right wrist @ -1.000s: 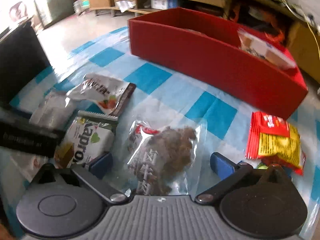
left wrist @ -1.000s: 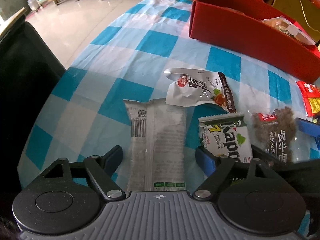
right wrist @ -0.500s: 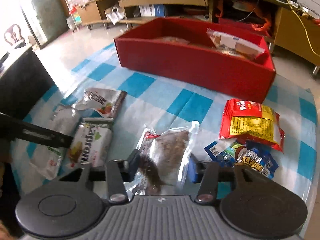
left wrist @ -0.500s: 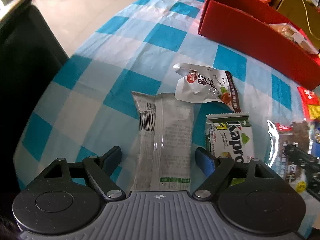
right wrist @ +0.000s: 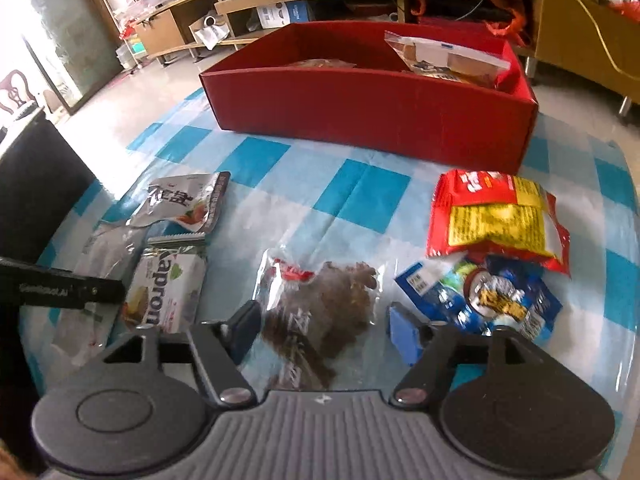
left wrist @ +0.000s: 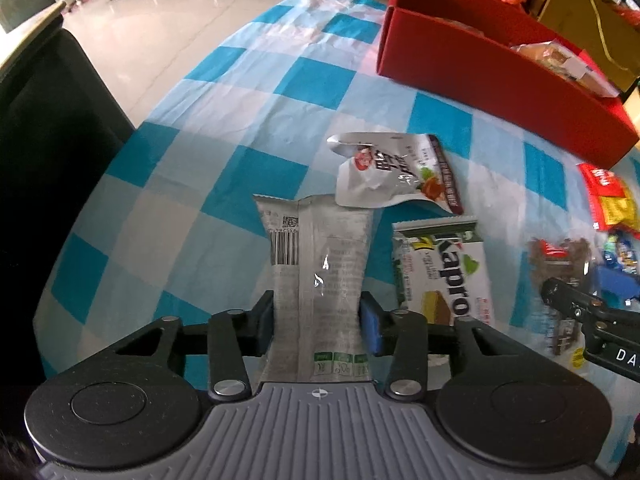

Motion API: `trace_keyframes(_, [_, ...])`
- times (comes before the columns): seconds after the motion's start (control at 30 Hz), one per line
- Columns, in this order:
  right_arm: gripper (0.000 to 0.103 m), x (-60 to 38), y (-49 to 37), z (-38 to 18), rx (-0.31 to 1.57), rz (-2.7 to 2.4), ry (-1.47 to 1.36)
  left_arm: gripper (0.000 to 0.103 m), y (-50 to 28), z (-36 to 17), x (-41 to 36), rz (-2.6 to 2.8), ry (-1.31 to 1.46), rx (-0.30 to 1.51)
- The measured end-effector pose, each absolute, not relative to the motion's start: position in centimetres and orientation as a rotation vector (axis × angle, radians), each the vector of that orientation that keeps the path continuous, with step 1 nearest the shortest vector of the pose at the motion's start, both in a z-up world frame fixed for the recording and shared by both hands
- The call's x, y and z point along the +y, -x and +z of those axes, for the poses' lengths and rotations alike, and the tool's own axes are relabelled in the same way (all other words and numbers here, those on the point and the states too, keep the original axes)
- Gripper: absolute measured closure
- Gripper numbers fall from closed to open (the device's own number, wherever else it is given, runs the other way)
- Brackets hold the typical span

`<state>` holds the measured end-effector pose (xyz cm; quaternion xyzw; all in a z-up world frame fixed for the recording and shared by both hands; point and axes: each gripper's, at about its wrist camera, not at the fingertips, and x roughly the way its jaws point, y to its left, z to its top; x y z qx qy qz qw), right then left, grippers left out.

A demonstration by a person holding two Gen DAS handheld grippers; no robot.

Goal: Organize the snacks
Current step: 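Grasp the silver packet with the left tool while the right tool grasps the brown jerky bag, then lift and carry the silver packet and jerky bag over the red box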

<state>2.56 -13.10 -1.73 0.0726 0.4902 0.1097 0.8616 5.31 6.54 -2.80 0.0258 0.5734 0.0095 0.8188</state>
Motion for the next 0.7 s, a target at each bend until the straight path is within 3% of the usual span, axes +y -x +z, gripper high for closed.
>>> trace_keyframes(0.03, [0.017, -12.6, -2.8, -1.8, 1.031, 0.234, -0.135, 0.042, -5.4, -3.1, 6.3, 0.025, -0.069, 1.221])
trace_keyframes(0.1, [0.001, -11.4, -2.9, -2.4, 1.032, 0.253, -0.097, 0.022, -5.5, -3.2, 6.1, 0.046, -0.091, 1.201])
trace_keyframes(0.2, [0.0, -10.1, -2.5, -3.0, 1.004, 0.239, 0.01, 0.012, -5.9, -3.7, 6.2, 0.061, -0.098, 1.196])
trace_keyframes(0.3, [0.009, -10.9, -2.6, -2.7, 0.991, 0.25, 0.006, 0.023, -6.2, -3.7, 7.2, 0.036, -0.022, 1.216])
trace_keyframes(0.33, [0.015, -11.3, -2.7, -2.5, 0.989, 0.254, -0.015, 0.029, -6.1, -3.5, 7.1, 0.027, -0.026, 1.209])
trace_keyframes(0.37, [0.019, -11.8, -2.8, -2.3, 0.991, 0.256, -0.037, 0.05, -6.0, -3.1, 7.0, 0.017, -0.037, 1.195])
trace_keyframes(0.4, [0.02, -12.1, -2.9, -2.1, 0.992, 0.261, -0.049, 0.053, -5.8, -2.7, 6.8, 0.008, -0.046, 1.189])
trace_keyframes(0.5, [0.029, -12.5, -2.7, -1.6, 0.986, 0.277, -0.072, 0.055, -5.4, -2.3, 6.7, -0.033, -0.006, 1.209])
trace_keyframes(0.7, [0.03, -12.4, -2.5, -0.7, 0.96, 0.29, -0.08, 0.056, -5.1, -1.7, 6.7, -0.037, 0.007, 1.192])
